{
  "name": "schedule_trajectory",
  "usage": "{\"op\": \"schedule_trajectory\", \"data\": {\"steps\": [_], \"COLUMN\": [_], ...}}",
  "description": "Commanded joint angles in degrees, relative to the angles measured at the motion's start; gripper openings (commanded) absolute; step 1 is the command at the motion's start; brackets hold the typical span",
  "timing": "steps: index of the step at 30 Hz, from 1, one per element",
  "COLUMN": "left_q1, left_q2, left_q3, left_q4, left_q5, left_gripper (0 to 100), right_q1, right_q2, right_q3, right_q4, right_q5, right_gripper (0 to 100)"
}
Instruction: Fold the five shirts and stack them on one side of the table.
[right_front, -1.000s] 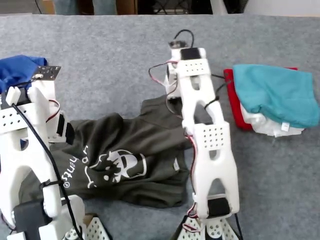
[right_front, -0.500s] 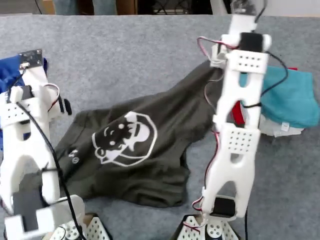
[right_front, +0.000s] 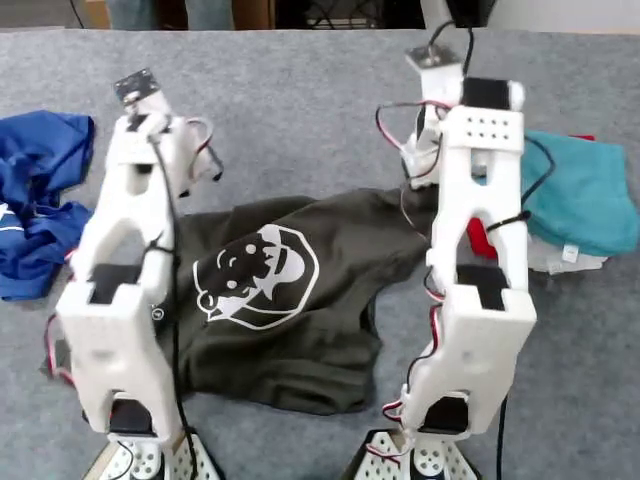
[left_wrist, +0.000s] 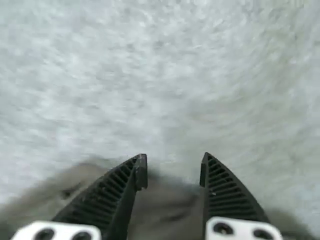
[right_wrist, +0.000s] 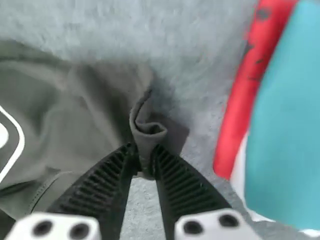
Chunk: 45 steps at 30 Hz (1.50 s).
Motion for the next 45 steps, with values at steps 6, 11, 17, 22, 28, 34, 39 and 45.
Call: {"op": "schedule_trajectory", "data": {"steps": [6, 11, 17, 22, 28, 34, 39, 45], "left_q1": [3.03, 3.82, 4.79, 5.58, 5.32, 5.14, 2.95, 0.4], "left_q2": [22.95, 34.11, 33.67, 27.87, 12.66, 4.75, 9.85, 14.15], "left_q3": [-26.33, -39.08, -44.26, -44.09, -30.64, -11.47, -2.33, -9.45], "left_q4": [19.78, 29.8, 29.71, 29.89, 29.89, 27.6, 14.77, 13.45], "left_q5": [9.23, 8.44, 1.93, -0.26, -5.63, -5.71, -5.71, -5.89], "left_gripper": [20, 19, 3, 3, 13, 28, 28, 3], "right_q1": [-0.53, -0.79, -0.88, -0.79, -0.53, -0.88, -0.97, -1.93], "right_q2": [-5.05, -5.05, -4.97, -4.97, -4.97, -4.97, -4.97, -4.97], "right_q3": [5.23, 5.41, 5.76, 5.76, 5.76, 5.76, 5.49, 5.85], "right_q4": [-3.34, -3.78, -5.71, -5.71, -5.71, -5.71, -5.71, -5.71], "right_q5": [0.79, 0.62, 0.62, 0.62, 0.62, 0.62, 0.62, -2.11], "right_gripper": [1.4, 1.4, 1.4, 1.4, 1.4, 1.4, 1.4, 1.5]}}
